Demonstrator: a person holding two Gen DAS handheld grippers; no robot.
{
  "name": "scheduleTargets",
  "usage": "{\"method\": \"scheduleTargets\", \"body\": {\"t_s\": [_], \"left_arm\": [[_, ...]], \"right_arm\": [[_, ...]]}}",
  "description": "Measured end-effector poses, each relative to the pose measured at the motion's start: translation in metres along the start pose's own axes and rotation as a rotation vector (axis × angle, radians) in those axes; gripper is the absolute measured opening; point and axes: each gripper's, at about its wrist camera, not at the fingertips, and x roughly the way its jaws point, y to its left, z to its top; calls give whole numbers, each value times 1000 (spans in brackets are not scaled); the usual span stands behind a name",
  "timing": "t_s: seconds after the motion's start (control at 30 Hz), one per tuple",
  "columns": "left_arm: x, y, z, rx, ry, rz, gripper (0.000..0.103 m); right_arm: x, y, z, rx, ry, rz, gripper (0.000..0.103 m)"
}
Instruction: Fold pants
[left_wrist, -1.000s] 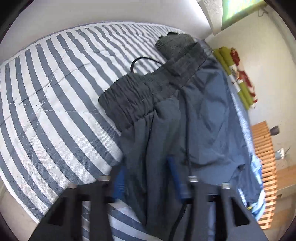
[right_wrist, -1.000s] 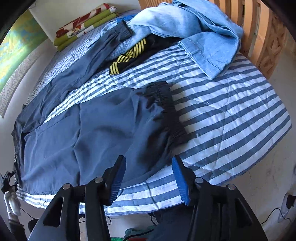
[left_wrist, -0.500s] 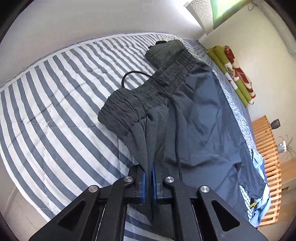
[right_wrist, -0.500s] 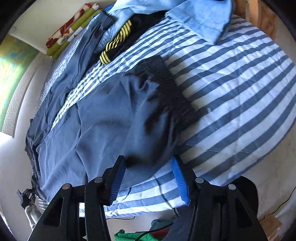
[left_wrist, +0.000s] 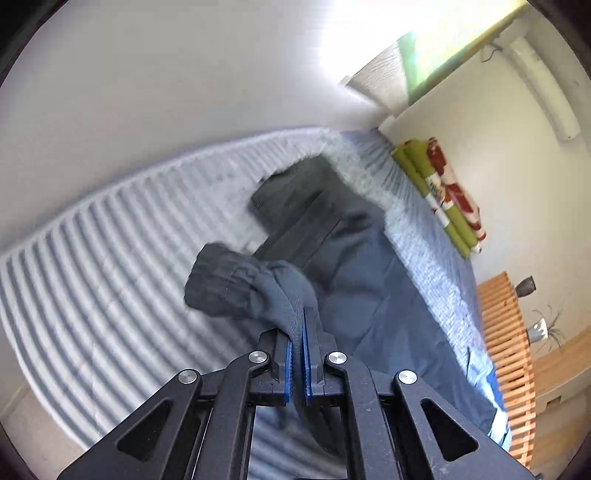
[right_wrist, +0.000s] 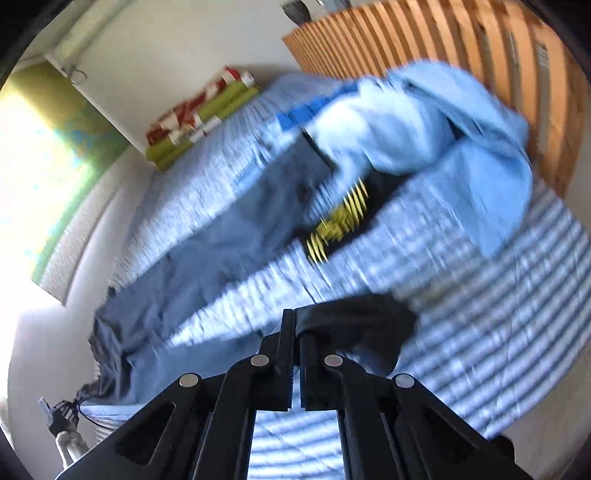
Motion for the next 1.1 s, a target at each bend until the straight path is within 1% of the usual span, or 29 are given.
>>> {"method": "scheduleTargets", "body": {"t_s": [0.07, 0.17, 0.27, 0.33, 0.43, 0.53, 0.57, 0.63, 0.7, 0.73, 0.77, 0.8, 0.83, 0.87, 0.93, 0.97, 1.0, 1.03, 1.07, 1.1], "left_arm": [[3, -23, 19, 27, -22, 5, 4], [19, -63, 50, 75, -44, 17, 4], [50, -100, 78, 115, -49, 38, 4], [82, -123, 95, 138, -39, 60, 4], [136, -149, 116, 164, -13, 114, 4], [192, -163, 129, 182, 23, 180, 4], [208, -166, 130, 189, 35, 200, 4], [241, -171, 130, 210, 65, 250, 4], [265, -170, 128, 203, 100, 275, 7], [274, -168, 127, 189, 116, 275, 10], [280, -166, 127, 173, 132, 265, 21], [283, -165, 126, 165, 146, 245, 29], [284, -164, 127, 163, 159, 224, 47], [283, -164, 126, 168, 163, 209, 55], [270, -165, 128, 189, 138, 209, 55], [265, -164, 130, 184, 137, 202, 55], [256, -160, 133, 167, 136, 180, 55], [246, -158, 135, 159, 132, 159, 55], [231, -154, 136, 166, 111, 148, 56], [220, -152, 137, 181, 95, 162, 58]], "right_arm": [[4, 19, 28, -29, -38, -1, 2], [25, 51, 73, -81, -97, -52, 2], [58, 72, 112, -122, -121, -123, 2], [92, 81, 137, -136, -129, -184, 2], [150, 88, 168, -154, -89, -270, 2], [214, 91, 183, -188, -27, -362, 1], [235, 90, 185, -195, -5, -395, 1], [265, 86, 185, -213, 28, -442, 1], [288, 83, 180, -231, 56, -480, 1], [299, 81, 179, -240, 76, -488, 2], [306, 79, 177, -248, 93, -475, 2], [310, 77, 175, -259, 110, -468, 2], [311, 77, 175, -266, 115, -470, 2], [311, 77, 175, -274, 119, -466, 5], [307, 76, 174, -285, 147, -434, 20], [302, 77, 175, -280, 149, -413, 31], [293, 78, 174, -277, 132, -398, 34], [286, 80, 174, -279, 121, -393, 34], [279, 82, 173, -285, 112, -380, 34], [271, 84, 170, -291, 103, -357, 34]]}}
